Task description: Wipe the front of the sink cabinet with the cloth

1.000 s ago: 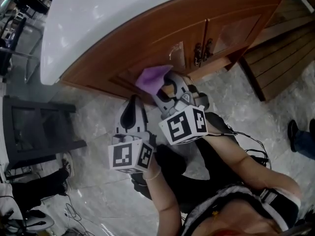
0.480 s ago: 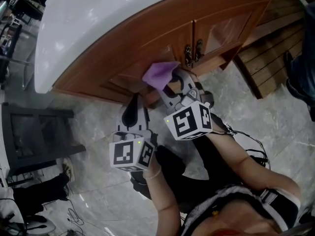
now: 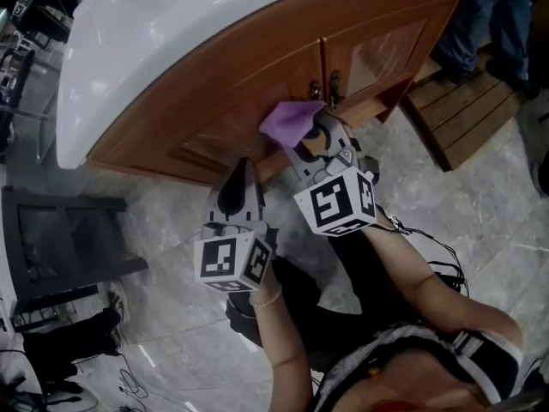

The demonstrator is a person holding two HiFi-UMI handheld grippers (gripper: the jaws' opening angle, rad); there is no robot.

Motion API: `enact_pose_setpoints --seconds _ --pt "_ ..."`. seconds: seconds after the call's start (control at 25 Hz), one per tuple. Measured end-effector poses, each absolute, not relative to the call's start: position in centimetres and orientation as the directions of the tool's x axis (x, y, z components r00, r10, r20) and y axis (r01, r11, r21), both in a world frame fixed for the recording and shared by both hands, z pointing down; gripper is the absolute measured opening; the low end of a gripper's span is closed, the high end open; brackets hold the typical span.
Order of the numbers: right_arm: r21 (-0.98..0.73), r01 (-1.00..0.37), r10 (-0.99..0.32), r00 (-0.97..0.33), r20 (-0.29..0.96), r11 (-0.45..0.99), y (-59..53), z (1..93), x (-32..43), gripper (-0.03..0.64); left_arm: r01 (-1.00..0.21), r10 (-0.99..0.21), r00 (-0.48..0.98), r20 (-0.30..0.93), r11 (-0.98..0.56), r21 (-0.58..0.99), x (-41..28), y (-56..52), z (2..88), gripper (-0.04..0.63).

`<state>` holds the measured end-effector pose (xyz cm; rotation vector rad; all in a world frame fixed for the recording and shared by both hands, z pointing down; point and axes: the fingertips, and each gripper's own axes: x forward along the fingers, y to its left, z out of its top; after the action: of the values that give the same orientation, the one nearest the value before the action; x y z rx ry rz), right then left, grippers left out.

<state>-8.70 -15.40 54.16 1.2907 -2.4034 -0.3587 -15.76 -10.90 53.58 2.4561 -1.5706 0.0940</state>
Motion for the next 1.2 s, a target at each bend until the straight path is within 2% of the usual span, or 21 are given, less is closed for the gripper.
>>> enact_pose_setpoints --seconds 0.24,1.2 --pt "0.419 -0.753 -0.861 -0.464 0.208 0.507 -15.7 54.1 -6.7 0.181 -0.895 -0.88 0.443 0.174 -0.42 0.151 -14.6 -11.0 53.6 0.0" --pt "0.421 -0.757 -0.866 -0.454 0.211 0.499 -15.8 54.3 -6.7 0.181 -0.897 -0.88 0.438 0.183 -0.416 0.151 -15.2 -10.7 53.9 0.0"
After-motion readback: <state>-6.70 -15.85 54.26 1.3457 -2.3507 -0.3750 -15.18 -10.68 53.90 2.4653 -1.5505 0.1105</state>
